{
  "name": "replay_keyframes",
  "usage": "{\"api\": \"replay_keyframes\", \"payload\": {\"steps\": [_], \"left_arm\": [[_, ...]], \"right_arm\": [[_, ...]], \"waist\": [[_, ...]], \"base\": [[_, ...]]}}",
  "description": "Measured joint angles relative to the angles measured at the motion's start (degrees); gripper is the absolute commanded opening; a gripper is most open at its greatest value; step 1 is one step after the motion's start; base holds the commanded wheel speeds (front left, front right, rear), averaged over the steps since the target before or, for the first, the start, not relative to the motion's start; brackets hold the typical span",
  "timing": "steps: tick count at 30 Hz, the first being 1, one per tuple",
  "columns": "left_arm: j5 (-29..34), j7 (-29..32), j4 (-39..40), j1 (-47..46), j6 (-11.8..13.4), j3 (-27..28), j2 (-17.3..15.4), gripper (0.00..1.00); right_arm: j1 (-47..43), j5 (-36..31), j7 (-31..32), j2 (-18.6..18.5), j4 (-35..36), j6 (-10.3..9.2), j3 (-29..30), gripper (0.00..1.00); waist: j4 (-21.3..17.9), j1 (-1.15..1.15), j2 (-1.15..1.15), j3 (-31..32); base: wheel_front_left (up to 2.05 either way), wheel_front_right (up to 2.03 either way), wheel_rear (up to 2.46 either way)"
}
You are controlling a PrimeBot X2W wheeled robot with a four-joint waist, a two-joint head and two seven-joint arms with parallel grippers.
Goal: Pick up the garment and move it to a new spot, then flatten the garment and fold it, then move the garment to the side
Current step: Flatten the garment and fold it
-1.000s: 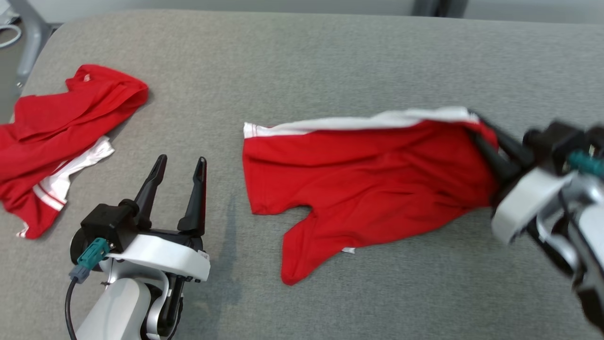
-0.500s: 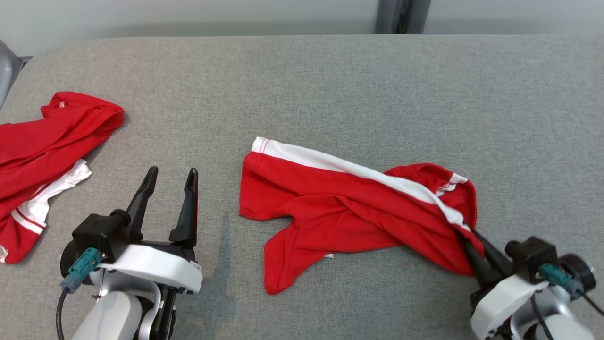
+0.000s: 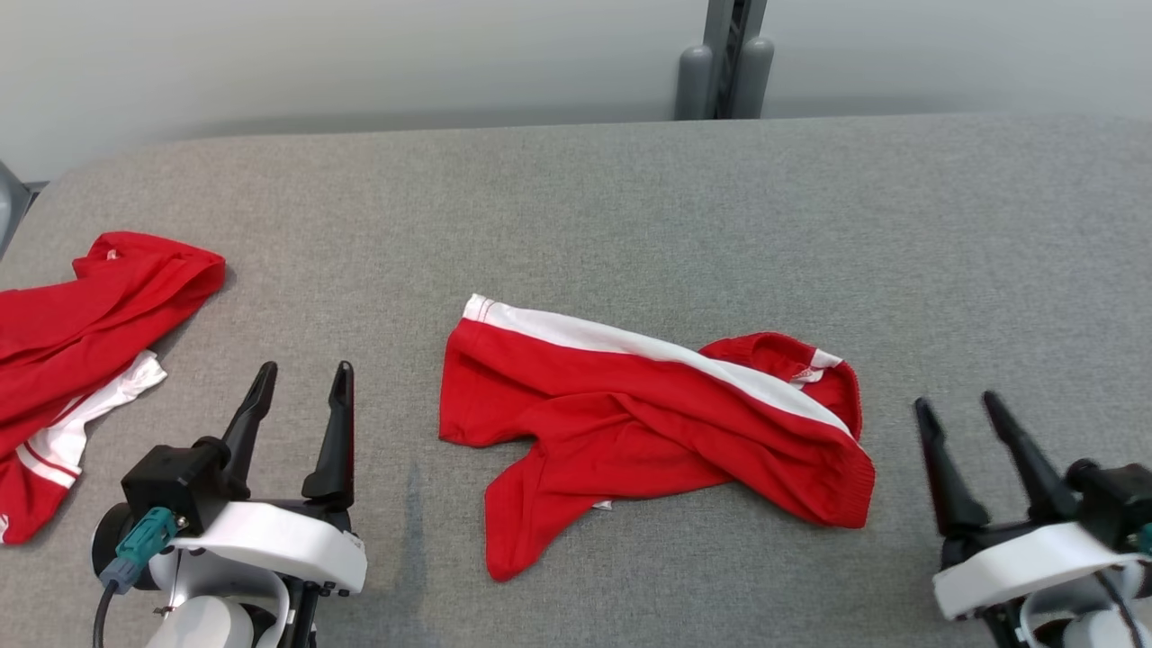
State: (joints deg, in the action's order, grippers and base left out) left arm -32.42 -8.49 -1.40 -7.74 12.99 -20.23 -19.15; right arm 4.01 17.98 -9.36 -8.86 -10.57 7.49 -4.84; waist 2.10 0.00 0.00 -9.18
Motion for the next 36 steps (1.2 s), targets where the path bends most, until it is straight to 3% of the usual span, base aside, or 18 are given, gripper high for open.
{"api": "replay_keyframes", "payload": {"steps": [8,23,27,36], "left_arm": [[-0.07,0.23,1.51,2.16,1.70,1.08,-1.26,1.00],[-0.15,0.75,3.58,6.30,3.47,1.31,-2.43,1.00],[-0.22,0.87,3.94,6.29,3.54,1.19,-2.54,1.00],[-0.04,0.87,4.02,4.74,3.19,0.22,-2.30,1.00]], "right_arm": [[0.10,-2.31,2.10,1.23,8.40,0.00,6.30,1.00],[-6.07,-4.41,8.36,4.22,14.66,0.00,4.98,1.00],[-6.02,-3.52,9.37,4.58,14.40,0.00,6.03,1.00],[-4.42,0.92,15.40,4.20,5.55,0.00,9.69,1.00]], "waist": [[-1.06,0.00,0.00,2.95],[-0.74,0.00,0.00,6.14],[-0.74,0.00,0.00,5.73],[0.70,0.00,0.00,3.64]], "base": [[0.00,0.00,0.00],[0.00,0.00,0.00],[0.00,0.00,0.00],[0.00,0.00,0.00]]}}
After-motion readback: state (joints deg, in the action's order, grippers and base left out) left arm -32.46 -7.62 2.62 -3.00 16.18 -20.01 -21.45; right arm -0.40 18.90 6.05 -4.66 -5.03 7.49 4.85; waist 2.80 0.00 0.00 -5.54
